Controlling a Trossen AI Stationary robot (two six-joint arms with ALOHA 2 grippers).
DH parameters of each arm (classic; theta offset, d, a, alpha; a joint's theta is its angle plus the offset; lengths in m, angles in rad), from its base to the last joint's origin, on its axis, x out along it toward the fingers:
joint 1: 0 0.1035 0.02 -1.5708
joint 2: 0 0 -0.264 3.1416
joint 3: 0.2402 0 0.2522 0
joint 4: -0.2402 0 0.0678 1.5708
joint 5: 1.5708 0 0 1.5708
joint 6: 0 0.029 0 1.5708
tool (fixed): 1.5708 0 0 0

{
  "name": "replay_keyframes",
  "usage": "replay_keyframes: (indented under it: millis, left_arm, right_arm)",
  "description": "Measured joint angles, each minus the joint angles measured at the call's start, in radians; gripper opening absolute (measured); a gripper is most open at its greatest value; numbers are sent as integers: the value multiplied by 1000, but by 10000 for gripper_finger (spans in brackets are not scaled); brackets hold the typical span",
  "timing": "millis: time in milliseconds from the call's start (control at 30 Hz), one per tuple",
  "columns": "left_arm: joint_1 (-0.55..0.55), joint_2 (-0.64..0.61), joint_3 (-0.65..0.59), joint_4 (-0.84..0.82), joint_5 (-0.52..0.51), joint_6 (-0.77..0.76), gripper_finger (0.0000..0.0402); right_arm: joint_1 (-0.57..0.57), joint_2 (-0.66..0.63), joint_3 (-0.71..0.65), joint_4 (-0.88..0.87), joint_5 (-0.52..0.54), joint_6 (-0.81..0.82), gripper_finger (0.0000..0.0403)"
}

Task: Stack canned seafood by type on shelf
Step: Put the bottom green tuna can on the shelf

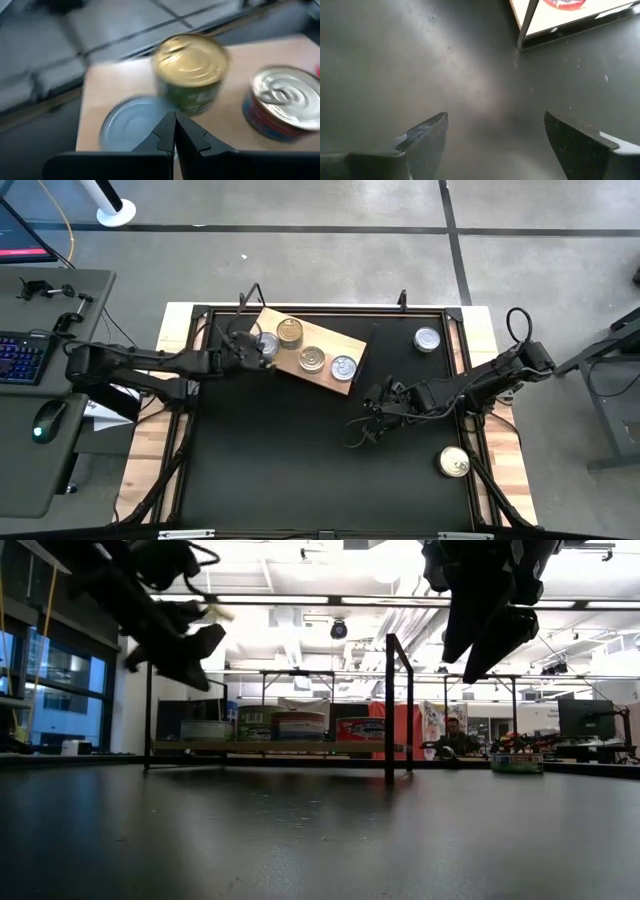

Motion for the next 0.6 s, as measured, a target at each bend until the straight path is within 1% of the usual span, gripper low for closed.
replay_keyframes:
  millis: [167,200,267,333,400,600]
  left_arm:
    - [-116,17,-1,-211,-134,-473,0]
    - [-141,31,-1,-224,-162,-553,0]
    - [-187,68,-1,-221,-206,-652,0]
    - [-219,111,-1,-172,-242,-693,0]
    - [-231,159,-1,-132,-267,-700,0]
    - [-194,290,-1,-90,-267,-705,0]
  right_arm:
    - [0,0,0,0,33,0,320]
    - [0,0,0,0,40,0,320]
    - [0,0,0,0,49,0,320]
    - [0,0,0,0,58,-4,320]
    - [0,0,0,0,71,-3,320]
    - [0,0,0,4,78,2,320]
